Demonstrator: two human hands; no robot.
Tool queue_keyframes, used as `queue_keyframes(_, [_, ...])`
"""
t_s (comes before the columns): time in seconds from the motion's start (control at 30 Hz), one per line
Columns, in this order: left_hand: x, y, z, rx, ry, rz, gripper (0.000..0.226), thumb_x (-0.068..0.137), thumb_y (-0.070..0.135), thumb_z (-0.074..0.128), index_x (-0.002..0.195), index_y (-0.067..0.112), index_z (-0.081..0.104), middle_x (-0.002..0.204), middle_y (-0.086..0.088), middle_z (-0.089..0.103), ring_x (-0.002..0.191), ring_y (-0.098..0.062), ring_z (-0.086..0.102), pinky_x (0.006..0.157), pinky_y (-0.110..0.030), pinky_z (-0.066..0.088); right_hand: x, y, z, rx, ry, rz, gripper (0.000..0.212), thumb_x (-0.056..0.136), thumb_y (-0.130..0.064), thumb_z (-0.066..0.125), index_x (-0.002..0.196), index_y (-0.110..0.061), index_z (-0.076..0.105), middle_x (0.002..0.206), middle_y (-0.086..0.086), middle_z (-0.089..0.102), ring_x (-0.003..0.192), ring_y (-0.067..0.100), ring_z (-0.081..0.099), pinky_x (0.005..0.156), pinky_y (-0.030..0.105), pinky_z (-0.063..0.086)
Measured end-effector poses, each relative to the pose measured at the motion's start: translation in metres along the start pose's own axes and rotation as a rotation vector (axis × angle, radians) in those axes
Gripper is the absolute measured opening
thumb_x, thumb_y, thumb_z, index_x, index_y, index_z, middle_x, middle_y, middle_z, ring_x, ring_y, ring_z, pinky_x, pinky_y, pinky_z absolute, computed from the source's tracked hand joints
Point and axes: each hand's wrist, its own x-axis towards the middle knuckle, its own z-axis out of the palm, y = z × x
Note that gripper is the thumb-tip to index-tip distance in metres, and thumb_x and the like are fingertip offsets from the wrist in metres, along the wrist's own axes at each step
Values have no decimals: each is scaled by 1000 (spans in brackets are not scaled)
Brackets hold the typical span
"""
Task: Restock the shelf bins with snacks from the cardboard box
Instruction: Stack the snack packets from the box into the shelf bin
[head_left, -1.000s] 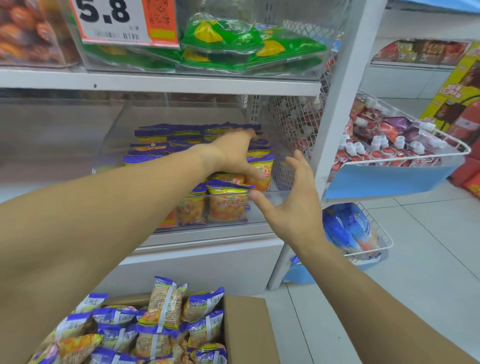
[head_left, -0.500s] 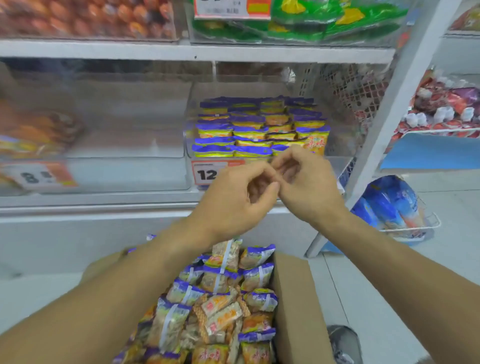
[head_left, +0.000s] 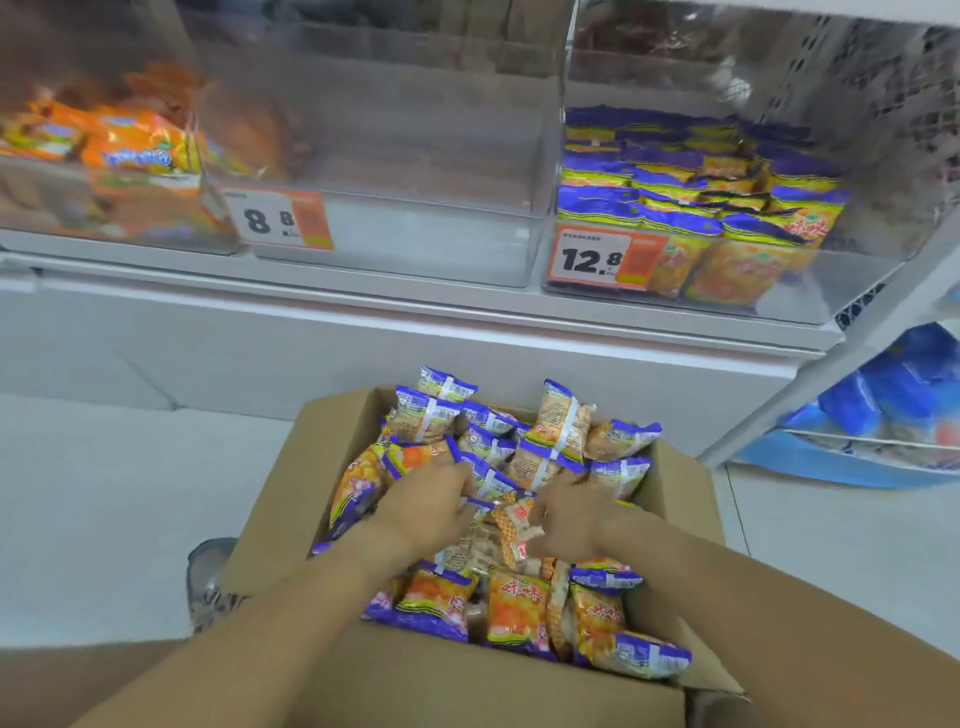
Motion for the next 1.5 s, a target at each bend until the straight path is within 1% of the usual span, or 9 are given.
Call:
queue_keyframes(0.27, [-30,0,30,353,-93,-14,73,93,44,61,153,25,24,143,-11,29,126,-31,42,90,-39,50,-20,6,25,-395,-284,6,60,73,-44,85,119,-10,68,116,4,67,105,24,63,84,33,54])
queue_keyframes(0.43, [-31,9,42,74,-82,-106,72,90,30,72,151,27,34,141,-9,22,115,-28,54,97,-36,50,-39,20,27,-449,-370,52,57,73,-49,85,113,-12,69,108,0,66,84,17,55,61,27,45])
queue_keyframes(0.57, [-36,26,38,-140,-93,-47,79,79,31,84,146,25,43,137,-2,26,118,-22,53,102,-28,43,-36,32,40,-475,-353,114,30,78,-38,78,82,-12,65,88,2,60,81,20,57,77,37,56])
queue_keyframes(0.73, [-29,35,21,-152,-284,-37,110,73,30,88,157,31,18,157,-10,29,142,-26,37,110,-34,38,-42,38,26,-227,-270,185,28,81,-33,66,66,-12,55,57,0,60,50,17,61,60,26,51])
queue_keyframes(0.83, [-21,29,2,-327,-306,-102,114,66,29,93,157,25,23,147,-7,50,132,-23,50,106,-35,45,-51,35,-4,-40,-237,166,20,88,-30,63,83,-10,61,75,8,70,49,18,61,50,20,48])
queue_keyframes(1.0, [-3,43,-56,-573,-169,-71,99,66,22,93,150,19,39,112,10,66,106,-16,65,75,-16,53,-76,22,-73,509,-18,48,14,91,-13,67,94,-7,56,82,10,60,73,24,62,74,43,59])
queue_keyframes(1.2, [-1,65,-149,-403,-17,161,92,65,11,93,145,19,48,122,3,66,104,-2,59,76,-2,41,-118,-11,-130,942,47,-158,31,100,-21,59,123,0,55,110,15,59,91,35,59,82,66,56])
queue_keyframes(1.3, [-7,75,-177,-414,142,276,82,61,2,92,131,24,55,114,10,64,89,4,60,70,-12,49,-134,-23,-136,1199,110,-306,24,103,-22,54,120,-6,60,115,11,68,101,36,66,79,65,57])
queue_keyframes(1.5, [-12,97,-190,-634,211,456,57,77,-9,72,121,22,55,122,9,62,124,-10,54,66,-36,60,-140,-28,-141,1533,297,-421,34,98,-35,58,116,-8,66,112,17,74,107,37,70,95,56,55])
